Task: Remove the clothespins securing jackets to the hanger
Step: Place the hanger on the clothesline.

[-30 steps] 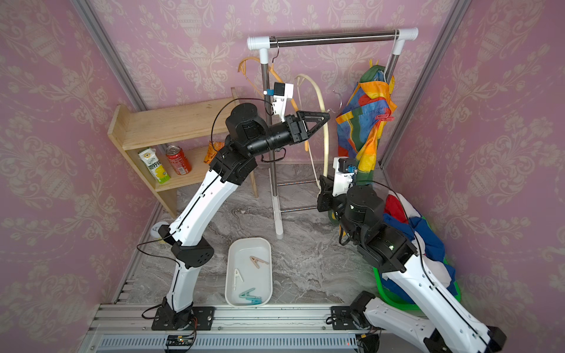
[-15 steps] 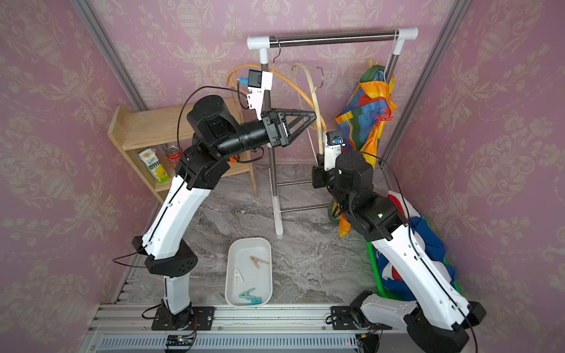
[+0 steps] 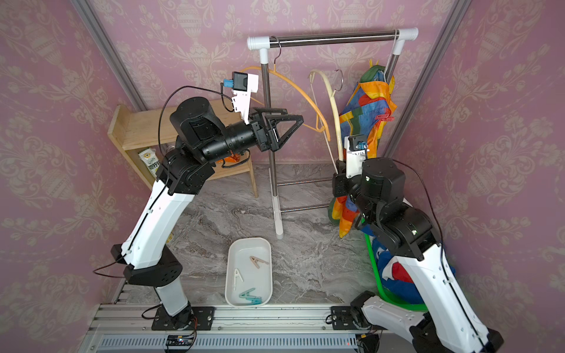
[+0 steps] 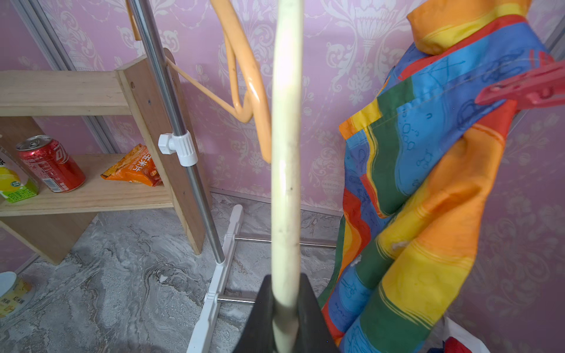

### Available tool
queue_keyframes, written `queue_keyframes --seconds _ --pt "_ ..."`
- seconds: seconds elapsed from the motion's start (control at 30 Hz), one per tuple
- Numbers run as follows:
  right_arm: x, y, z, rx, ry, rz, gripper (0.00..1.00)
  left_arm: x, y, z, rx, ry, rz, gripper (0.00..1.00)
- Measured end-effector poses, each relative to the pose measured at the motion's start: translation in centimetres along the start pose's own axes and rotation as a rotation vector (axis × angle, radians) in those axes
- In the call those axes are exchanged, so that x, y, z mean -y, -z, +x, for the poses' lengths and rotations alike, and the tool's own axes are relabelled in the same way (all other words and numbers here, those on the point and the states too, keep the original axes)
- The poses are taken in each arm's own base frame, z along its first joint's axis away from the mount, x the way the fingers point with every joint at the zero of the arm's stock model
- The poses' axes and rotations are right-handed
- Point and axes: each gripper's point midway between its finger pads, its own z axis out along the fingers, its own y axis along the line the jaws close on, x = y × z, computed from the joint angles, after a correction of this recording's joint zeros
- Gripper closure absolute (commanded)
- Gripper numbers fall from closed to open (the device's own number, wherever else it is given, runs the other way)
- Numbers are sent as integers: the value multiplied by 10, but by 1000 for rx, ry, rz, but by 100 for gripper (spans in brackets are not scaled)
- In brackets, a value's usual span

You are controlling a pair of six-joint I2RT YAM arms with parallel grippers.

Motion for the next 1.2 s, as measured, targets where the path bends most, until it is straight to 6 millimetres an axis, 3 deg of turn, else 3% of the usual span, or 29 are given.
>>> queue_keyframes --seconds 0.1,0.23,0.53,0.63,0.73,0.87,1.03,1.2 --pt "5 8 3 3 0 11 100 -9 -9 5 -11 3 -2 1" --pt "11 -1 8 -22 18 31 100 -15 -15 14 -38 14 -7 1" --pt "27 -88 0 -110 33 50 100 -14 -2 22 -71 15 -28 1" --pt "29 -101 -8 -106 26 34 100 -12 11 24 -78 2 -46 1" --pt "18 -100 -17 -72 24 -12 100 -6 25 18 -58 -24 -59 1" --pt "0 -84 -29 -12 26 -65 100 -1 38 4 -17 -61 -73 1" --pt "-11 -67 -45 44 26 -103 100 -4 40 -5 9 -79 -78 1" --pt "-20 -79 -73 100 22 -119 100 -17 33 -1 0 -75 -92 1"
